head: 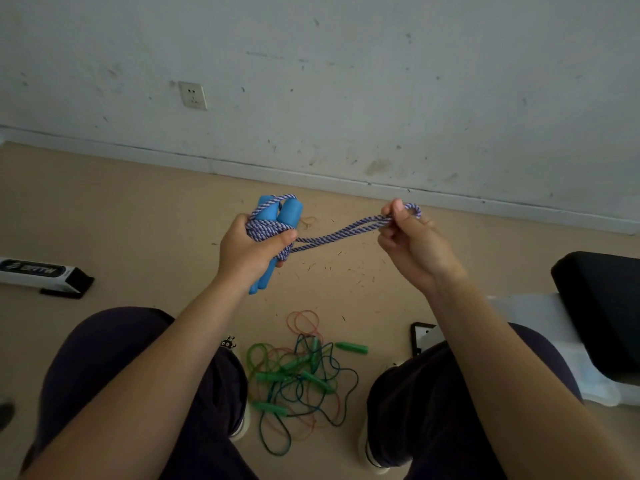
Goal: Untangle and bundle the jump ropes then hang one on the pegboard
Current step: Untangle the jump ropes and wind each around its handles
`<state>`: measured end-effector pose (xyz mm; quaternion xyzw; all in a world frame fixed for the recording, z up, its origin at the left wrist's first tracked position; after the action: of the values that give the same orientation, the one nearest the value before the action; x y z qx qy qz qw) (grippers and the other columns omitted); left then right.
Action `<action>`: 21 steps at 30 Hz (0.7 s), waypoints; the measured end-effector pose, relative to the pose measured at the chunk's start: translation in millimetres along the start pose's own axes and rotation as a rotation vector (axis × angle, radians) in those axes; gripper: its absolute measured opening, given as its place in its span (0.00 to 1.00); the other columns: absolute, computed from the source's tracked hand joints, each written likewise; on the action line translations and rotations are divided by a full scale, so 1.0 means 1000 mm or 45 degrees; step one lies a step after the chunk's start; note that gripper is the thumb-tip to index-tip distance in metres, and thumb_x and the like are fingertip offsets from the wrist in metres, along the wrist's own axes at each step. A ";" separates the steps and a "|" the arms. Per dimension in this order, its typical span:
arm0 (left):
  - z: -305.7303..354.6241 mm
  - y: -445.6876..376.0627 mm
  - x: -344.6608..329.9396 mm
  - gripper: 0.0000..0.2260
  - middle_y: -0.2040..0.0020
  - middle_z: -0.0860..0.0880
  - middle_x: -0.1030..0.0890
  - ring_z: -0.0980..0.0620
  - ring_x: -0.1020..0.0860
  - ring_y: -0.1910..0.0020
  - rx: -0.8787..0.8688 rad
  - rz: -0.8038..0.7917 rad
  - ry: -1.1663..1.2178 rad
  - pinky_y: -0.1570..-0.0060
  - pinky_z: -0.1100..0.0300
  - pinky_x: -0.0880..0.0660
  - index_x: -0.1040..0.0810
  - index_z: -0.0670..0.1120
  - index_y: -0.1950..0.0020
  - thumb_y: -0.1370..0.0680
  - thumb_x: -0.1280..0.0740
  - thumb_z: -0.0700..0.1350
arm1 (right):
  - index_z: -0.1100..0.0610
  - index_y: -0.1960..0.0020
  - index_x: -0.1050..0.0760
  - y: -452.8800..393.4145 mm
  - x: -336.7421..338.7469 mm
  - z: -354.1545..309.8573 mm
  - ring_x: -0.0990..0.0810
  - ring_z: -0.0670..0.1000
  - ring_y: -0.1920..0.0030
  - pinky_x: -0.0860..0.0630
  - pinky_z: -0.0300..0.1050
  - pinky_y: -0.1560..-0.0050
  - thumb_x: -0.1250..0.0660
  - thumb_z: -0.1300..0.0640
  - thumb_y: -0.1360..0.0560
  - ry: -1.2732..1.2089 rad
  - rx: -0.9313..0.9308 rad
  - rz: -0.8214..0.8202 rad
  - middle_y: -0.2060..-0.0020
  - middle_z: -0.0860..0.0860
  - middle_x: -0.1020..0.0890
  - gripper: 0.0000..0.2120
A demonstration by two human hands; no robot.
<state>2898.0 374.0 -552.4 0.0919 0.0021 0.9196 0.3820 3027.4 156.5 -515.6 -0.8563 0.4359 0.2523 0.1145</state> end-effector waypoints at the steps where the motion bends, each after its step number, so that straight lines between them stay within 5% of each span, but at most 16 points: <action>1: 0.000 0.000 -0.001 0.20 0.56 0.46 0.15 0.50 0.17 0.71 0.008 -0.006 -0.005 0.72 0.61 0.23 0.25 0.48 0.48 0.33 0.18 0.49 | 0.55 0.63 0.23 0.000 -0.003 0.000 0.26 0.45 0.64 0.29 0.39 0.60 0.40 0.57 0.19 0.018 -0.004 -0.027 0.64 0.48 0.22 0.15; 4: 0.000 0.002 -0.005 0.21 0.56 0.46 0.15 0.50 0.17 0.71 0.016 -0.037 -0.016 0.72 0.61 0.23 0.25 0.49 0.48 0.33 0.18 0.49 | 0.56 0.63 0.28 0.001 -0.012 -0.002 0.22 0.50 0.60 0.22 0.48 0.44 0.44 0.53 0.19 -0.001 -0.043 -0.152 0.67 0.51 0.25 0.16; 6: 0.001 0.005 -0.009 0.20 0.56 0.46 0.15 0.50 0.17 0.71 0.013 -0.077 -0.001 0.72 0.61 0.23 0.24 0.48 0.48 0.33 0.18 0.49 | 0.57 0.59 0.32 0.005 -0.021 -0.001 0.32 0.47 0.73 0.22 0.44 0.61 0.45 0.52 0.18 0.078 -0.119 -0.204 0.73 0.48 0.34 0.14; 7: 0.001 0.007 -0.011 0.20 0.57 0.47 0.15 0.51 0.17 0.71 0.007 -0.105 -0.001 0.73 0.61 0.23 0.24 0.48 0.48 0.33 0.18 0.49 | 0.56 0.58 0.33 0.007 -0.025 0.001 0.39 0.45 0.76 0.30 0.41 0.71 0.47 0.51 0.16 0.182 -0.157 -0.193 0.75 0.47 0.39 0.14; 9: 0.002 0.011 -0.016 0.20 0.58 0.48 0.16 0.51 0.17 0.71 -0.012 -0.164 -0.044 0.74 0.63 0.24 0.24 0.48 0.49 0.33 0.18 0.48 | 0.55 0.58 0.35 0.010 -0.032 0.008 0.47 0.45 0.76 0.45 0.37 0.76 0.50 0.47 0.15 0.386 -0.223 -0.158 0.75 0.47 0.43 0.17; 11: 0.003 0.014 -0.019 0.20 0.58 0.48 0.16 0.51 0.17 0.72 -0.005 -0.203 -0.074 0.74 0.63 0.24 0.24 0.48 0.49 0.33 0.18 0.48 | 0.54 0.62 0.43 0.012 -0.037 0.012 0.49 0.47 0.75 0.49 0.38 0.75 0.52 0.42 0.16 0.494 -0.339 -0.136 0.75 0.48 0.44 0.21; 14: 0.003 0.016 -0.019 0.21 0.58 0.47 0.16 0.50 0.17 0.72 0.003 -0.229 -0.072 0.73 0.62 0.24 0.24 0.48 0.48 0.33 0.18 0.48 | 0.53 0.63 0.45 0.012 -0.040 0.013 0.48 0.47 0.75 0.50 0.40 0.76 0.50 0.49 0.17 0.542 -0.416 -0.087 0.75 0.49 0.42 0.17; 21: 0.005 0.020 -0.025 0.20 0.60 0.49 0.15 0.50 0.17 0.70 -0.005 -0.324 -0.067 0.72 0.59 0.22 0.23 0.50 0.49 0.35 0.17 0.45 | 0.59 0.52 0.34 0.016 -0.042 0.021 0.38 0.45 0.77 0.42 0.38 0.76 0.41 0.62 0.17 0.683 -0.126 -0.125 0.68 0.54 0.27 0.05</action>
<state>2902.3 342.2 -550.4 0.1143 0.0018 0.8609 0.4958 2986.8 184.7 -510.9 -0.9171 0.3959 0.0316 -0.0348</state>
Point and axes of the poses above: each hand's wrist, its own y-axis away from the middle knuckle, its own x-axis out of the back of the hand, z = x × y, the point moved 1 cm from there along -y, towards the middle knuckle
